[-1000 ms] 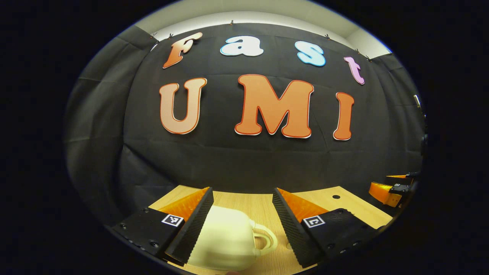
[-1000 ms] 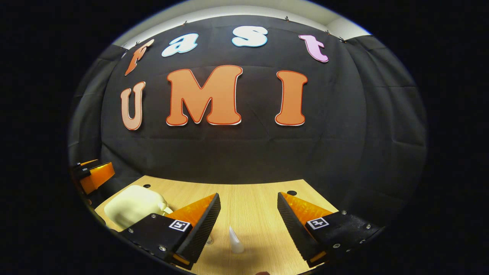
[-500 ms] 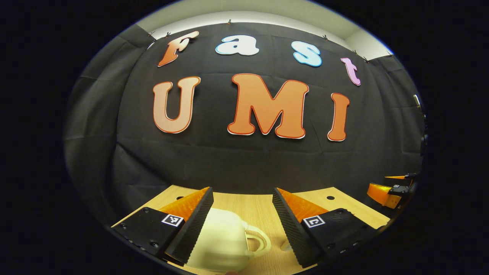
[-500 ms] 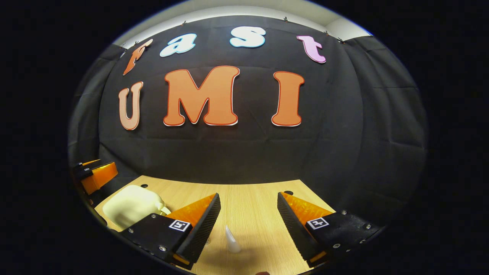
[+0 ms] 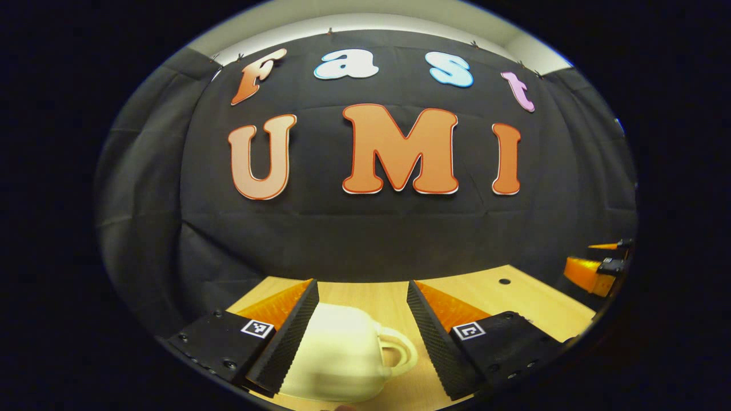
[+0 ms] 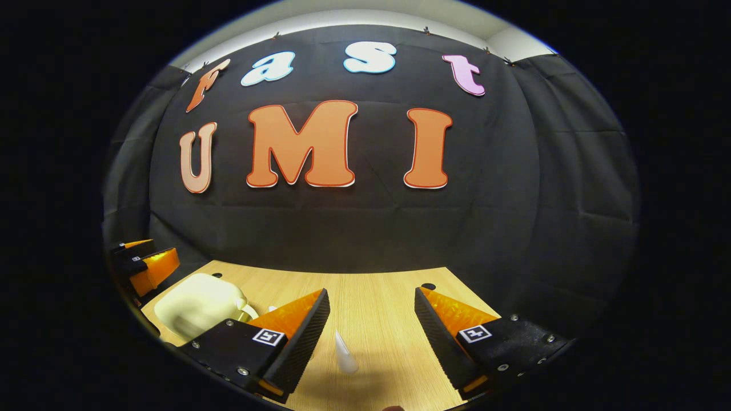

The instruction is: First open the suitcase, pack the skin care products into it, and then close the suitcase.

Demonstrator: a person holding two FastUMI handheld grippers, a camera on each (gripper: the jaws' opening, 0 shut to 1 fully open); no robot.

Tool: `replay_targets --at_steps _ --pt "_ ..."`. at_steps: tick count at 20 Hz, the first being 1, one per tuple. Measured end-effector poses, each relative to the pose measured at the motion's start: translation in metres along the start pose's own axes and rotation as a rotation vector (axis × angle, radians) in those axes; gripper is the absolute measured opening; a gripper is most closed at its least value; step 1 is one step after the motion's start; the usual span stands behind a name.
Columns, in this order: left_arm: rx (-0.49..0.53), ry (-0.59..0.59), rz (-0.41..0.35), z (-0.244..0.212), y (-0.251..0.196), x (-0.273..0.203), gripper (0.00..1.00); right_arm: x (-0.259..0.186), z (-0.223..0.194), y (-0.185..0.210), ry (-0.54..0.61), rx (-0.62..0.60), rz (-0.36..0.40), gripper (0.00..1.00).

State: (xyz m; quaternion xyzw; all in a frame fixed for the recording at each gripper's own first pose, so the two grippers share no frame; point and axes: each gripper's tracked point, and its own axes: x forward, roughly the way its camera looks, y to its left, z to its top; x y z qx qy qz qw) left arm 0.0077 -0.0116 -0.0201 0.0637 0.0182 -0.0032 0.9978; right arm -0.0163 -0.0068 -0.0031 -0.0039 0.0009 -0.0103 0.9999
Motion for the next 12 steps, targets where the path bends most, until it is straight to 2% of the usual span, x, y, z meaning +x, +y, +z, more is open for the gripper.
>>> replay_targets --at_steps 2,6,12 --pt "0.069 0.023 0.018 -0.013 -0.002 -0.006 0.95 -0.004 -0.004 -0.004 0.007 0.005 -0.002 0.95" --pt "0.245 0.079 0.041 -0.047 -0.005 -0.014 0.99 -0.011 -0.016 -0.015 0.03 0.016 -0.015 0.95" --pt "0.486 0.126 -0.01 -0.084 -0.025 -0.011 0.99 -0.021 -0.032 -0.035 0.067 0.04 -0.052 0.95"
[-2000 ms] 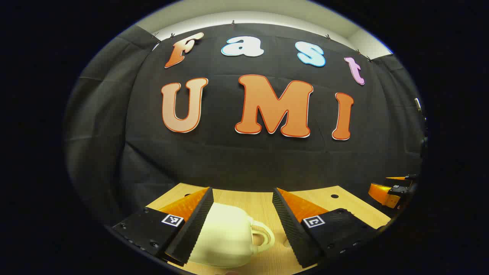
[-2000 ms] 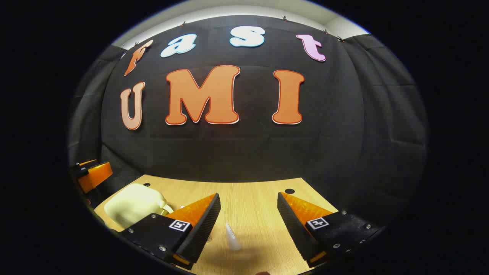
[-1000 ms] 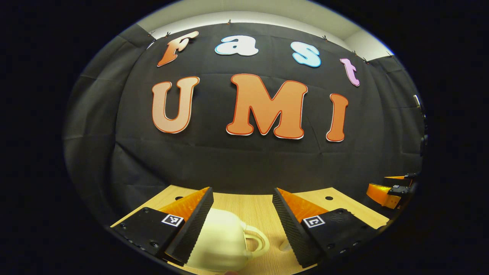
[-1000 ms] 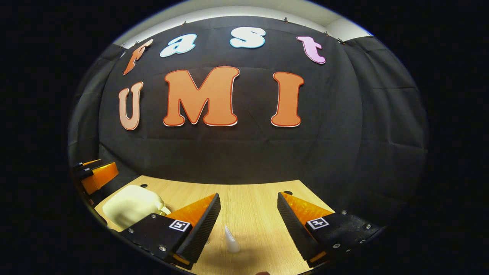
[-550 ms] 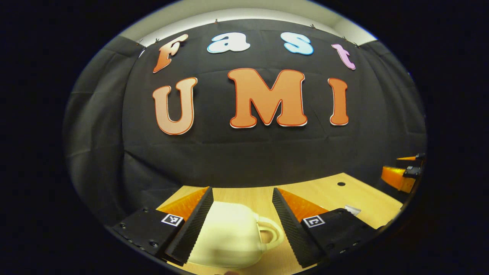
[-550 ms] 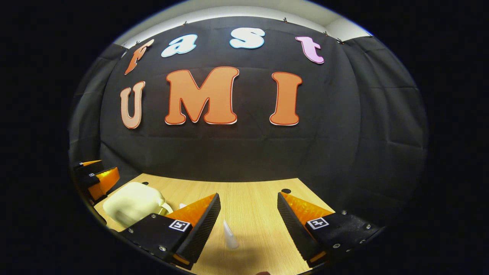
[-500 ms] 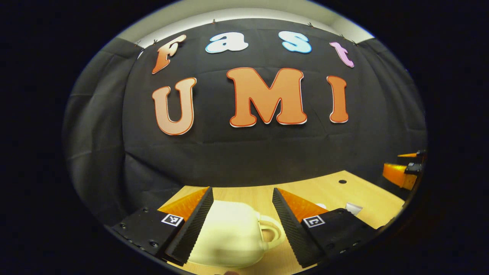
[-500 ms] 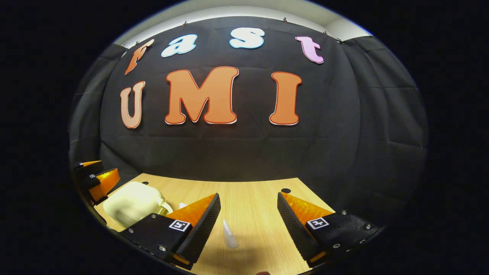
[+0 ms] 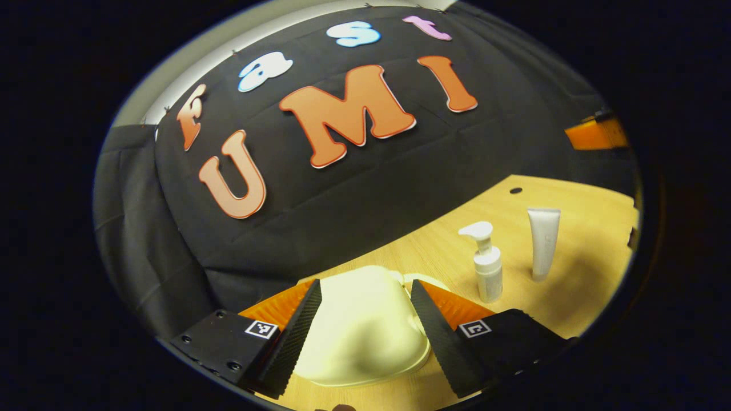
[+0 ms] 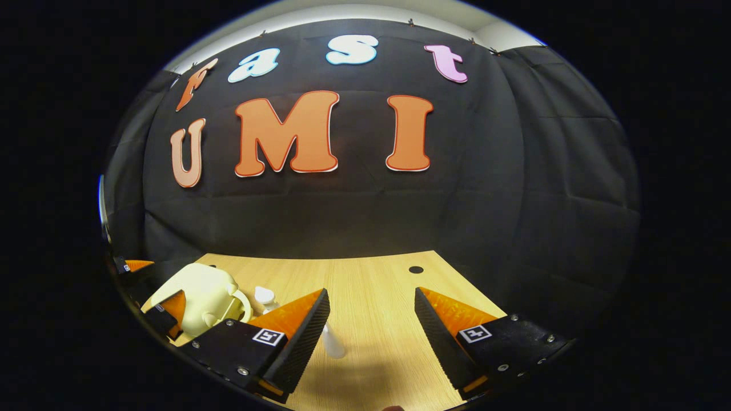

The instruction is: First open the suitcase, pack the skin care products into it, and then close the suitcase.

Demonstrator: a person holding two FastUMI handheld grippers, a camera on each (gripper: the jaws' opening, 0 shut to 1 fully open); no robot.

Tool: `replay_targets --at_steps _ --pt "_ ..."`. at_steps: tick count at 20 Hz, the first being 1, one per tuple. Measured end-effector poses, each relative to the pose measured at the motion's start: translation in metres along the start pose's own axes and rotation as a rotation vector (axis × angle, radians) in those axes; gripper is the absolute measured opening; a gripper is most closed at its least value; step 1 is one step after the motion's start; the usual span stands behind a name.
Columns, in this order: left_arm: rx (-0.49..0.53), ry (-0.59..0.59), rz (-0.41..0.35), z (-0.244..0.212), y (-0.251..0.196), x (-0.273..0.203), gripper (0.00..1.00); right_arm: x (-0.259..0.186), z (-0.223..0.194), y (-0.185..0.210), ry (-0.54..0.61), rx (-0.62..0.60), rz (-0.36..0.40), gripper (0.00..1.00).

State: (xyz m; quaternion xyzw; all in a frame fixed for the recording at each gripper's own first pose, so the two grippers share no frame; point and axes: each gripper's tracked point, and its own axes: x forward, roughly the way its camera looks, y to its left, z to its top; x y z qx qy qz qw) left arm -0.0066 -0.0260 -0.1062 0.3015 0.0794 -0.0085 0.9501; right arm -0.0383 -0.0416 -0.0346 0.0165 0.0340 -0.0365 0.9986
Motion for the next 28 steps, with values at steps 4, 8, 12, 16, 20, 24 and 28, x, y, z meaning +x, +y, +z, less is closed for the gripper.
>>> replay_targets --at_steps 4,8,12,16,20,24,28 --pt "0.191 0.024 -0.036 -0.018 -0.029 0.006 0.99 -0.005 -0.009 -0.016 0.019 0.009 -0.032 0.95" --pt "0.332 0.086 -0.107 -0.042 -0.061 0.017 0.99 -0.008 -0.019 -0.033 0.042 0.031 -0.066 0.95" --pt "0.399 0.138 -0.119 -0.058 -0.082 0.027 0.99 -0.01 -0.029 -0.05 0.069 0.049 -0.105 0.95" --pt "0.475 0.143 -0.114 -0.056 -0.09 0.048 0.99 -0.009 -0.036 -0.063 0.089 0.062 -0.135 0.95" --pt "0.547 0.164 -0.129 -0.067 -0.101 0.069 0.99 -0.006 -0.043 -0.068 0.112 0.091 -0.153 0.95" --pt "0.58 0.187 -0.142 -0.071 -0.105 0.082 0.94 -0.003 -0.042 -0.07 0.117 0.094 -0.164 0.95" --pt "0.596 0.203 -0.172 -0.072 -0.119 0.084 0.44 0.0 -0.039 -0.065 0.119 0.103 -0.158 0.95"
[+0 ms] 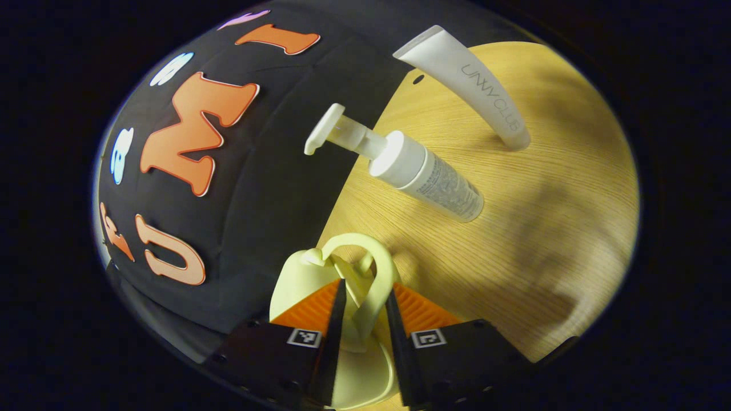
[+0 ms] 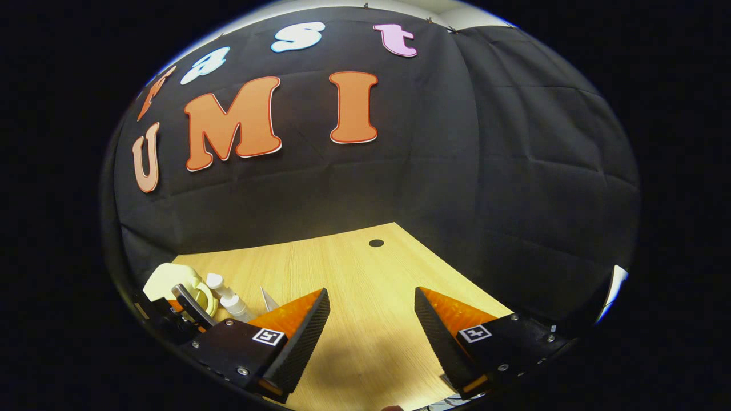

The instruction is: First open the suitcase, pack the skin care products into it, and then close the suitcase.

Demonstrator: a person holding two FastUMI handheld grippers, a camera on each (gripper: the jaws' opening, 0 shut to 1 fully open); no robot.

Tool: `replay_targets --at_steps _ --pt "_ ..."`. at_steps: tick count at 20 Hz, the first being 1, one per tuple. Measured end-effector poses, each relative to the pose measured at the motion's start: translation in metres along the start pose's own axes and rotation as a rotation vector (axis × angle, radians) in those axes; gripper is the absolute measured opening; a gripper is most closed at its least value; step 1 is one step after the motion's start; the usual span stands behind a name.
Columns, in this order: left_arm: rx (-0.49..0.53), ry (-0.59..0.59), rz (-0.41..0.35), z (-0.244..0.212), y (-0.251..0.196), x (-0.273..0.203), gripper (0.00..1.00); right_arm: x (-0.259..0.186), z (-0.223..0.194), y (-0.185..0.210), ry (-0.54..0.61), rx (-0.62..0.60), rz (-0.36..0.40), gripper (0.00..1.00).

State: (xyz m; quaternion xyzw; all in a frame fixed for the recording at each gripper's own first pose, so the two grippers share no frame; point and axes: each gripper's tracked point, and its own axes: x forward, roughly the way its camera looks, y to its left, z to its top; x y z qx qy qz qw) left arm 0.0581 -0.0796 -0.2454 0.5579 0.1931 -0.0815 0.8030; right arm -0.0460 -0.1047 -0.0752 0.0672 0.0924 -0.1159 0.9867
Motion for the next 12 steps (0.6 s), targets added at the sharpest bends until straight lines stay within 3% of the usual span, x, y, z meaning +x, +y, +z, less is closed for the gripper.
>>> replay_targets --at_steps 1,2,3,5,8,12 --pt "0.007 0.027 -0.033 0.0 -0.005 0.004 0.24 -0.001 0.002 0.002 -0.005 -0.002 0.003 0.95" --pt "0.005 0.011 -0.054 0.005 -0.003 -0.001 0.24 -0.001 0.004 0.004 -0.009 -0.005 0.006 0.96" --pt "-0.011 -0.001 -0.048 0.01 0.007 -0.002 0.12 -0.002 0.005 0.006 -0.013 -0.007 0.011 0.96" --pt "-0.085 -0.025 -0.07 0.013 0.016 -0.011 0.02 -0.003 0.008 0.011 -0.018 -0.013 0.02 0.95" --pt "-0.22 -0.054 -0.117 0.014 0.046 -0.019 0.01 -0.004 0.013 0.019 -0.023 -0.011 0.037 0.95" --pt "-0.312 -0.088 -0.123 0.015 0.083 -0.038 0.01 -0.005 0.026 0.039 -0.038 -0.02 0.082 0.95"
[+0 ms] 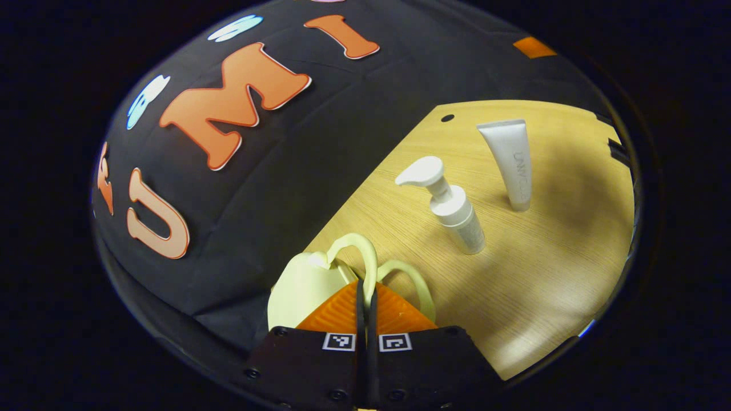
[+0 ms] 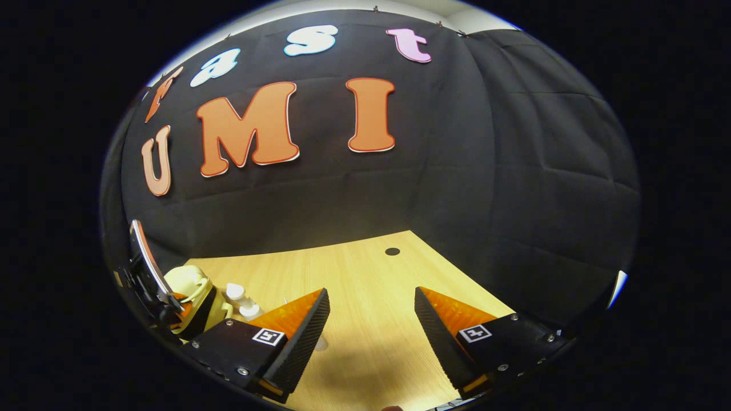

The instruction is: First open the suitcase, pack the skin care products into it, and then close the suitcase.

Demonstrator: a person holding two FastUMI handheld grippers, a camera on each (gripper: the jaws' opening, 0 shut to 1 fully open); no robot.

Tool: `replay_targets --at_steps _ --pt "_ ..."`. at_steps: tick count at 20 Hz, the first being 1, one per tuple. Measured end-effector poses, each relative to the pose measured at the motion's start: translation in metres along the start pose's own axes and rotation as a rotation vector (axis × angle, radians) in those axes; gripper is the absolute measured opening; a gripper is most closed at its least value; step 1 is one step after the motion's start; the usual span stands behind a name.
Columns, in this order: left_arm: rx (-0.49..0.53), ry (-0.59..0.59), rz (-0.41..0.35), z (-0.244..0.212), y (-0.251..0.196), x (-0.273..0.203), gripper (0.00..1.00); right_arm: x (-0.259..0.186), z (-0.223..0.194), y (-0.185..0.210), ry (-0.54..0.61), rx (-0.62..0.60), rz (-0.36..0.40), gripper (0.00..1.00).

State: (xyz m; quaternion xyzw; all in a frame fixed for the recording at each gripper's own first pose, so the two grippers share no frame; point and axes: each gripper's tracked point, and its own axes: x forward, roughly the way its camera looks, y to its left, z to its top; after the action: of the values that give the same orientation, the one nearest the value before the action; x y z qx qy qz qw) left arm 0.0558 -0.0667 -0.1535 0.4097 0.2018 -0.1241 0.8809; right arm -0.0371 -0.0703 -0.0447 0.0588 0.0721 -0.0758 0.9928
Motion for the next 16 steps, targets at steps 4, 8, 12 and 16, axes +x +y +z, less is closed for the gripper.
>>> replay_targets --at_steps 4,8,12,16 --pt "-0.227 -0.05 -0.03 0.004 0.039 -0.012 0.01 0.007 0.02 0.023 -0.033 -0.022 0.045 0.95" --pt "-0.376 -0.1 -0.019 0.005 0.074 -0.027 0.01 0.01 0.032 0.055 -0.035 0.003 0.063 0.95" --pt "-0.536 -0.155 -0.084 -0.005 0.103 -0.038 0.01 -0.002 0.048 0.088 -0.064 -0.005 0.042 0.95" --pt "-0.603 -0.179 -0.098 -0.037 0.141 -0.046 0.02 -0.024 0.058 0.124 -0.072 0.011 0.035 0.95"
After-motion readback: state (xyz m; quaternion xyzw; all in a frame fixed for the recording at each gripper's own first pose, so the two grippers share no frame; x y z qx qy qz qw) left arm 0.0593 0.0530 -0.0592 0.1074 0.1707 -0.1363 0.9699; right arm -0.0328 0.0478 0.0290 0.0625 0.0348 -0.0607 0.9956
